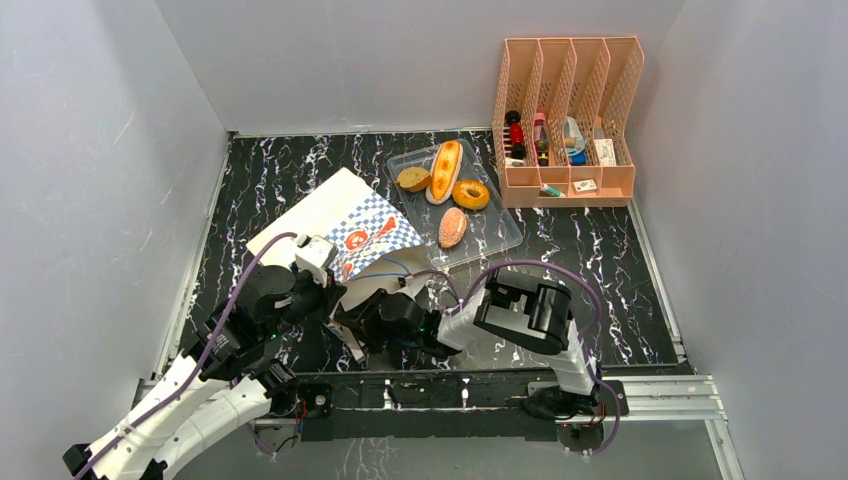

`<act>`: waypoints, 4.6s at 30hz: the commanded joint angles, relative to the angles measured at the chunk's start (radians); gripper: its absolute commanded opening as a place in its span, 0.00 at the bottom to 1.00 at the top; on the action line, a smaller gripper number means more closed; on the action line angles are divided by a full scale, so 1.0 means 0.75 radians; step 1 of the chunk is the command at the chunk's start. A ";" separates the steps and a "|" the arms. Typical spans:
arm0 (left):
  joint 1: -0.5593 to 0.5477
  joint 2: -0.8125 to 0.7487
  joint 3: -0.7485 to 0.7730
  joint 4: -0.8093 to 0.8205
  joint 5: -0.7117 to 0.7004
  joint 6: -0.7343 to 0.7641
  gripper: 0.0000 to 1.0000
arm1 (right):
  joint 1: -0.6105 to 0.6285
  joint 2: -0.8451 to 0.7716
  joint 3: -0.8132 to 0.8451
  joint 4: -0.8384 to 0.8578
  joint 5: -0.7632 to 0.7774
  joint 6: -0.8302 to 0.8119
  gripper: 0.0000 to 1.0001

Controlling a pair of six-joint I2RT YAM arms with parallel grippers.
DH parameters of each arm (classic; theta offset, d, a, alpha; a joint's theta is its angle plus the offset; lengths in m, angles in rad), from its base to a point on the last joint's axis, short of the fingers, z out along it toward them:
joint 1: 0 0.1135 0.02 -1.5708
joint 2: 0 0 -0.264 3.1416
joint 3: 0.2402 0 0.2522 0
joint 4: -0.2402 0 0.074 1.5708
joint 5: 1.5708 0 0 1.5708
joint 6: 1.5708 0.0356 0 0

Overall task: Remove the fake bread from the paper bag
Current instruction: Take out the fake bread from the paper bag, then place the fake bread in the container.

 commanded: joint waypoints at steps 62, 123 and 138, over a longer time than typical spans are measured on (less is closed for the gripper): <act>-0.008 -0.035 0.040 -0.119 -0.535 -0.237 0.00 | 0.924 -1.142 -0.107 -1.598 1.314 -0.191 0.00; -0.006 0.206 -0.029 0.100 -0.623 -0.227 0.00 | 0.754 -1.000 0.294 -2.315 1.564 -0.088 0.00; -0.006 0.209 -0.032 0.104 -0.626 -0.229 0.00 | -0.023 -1.083 0.085 -1.362 1.072 -1.207 0.00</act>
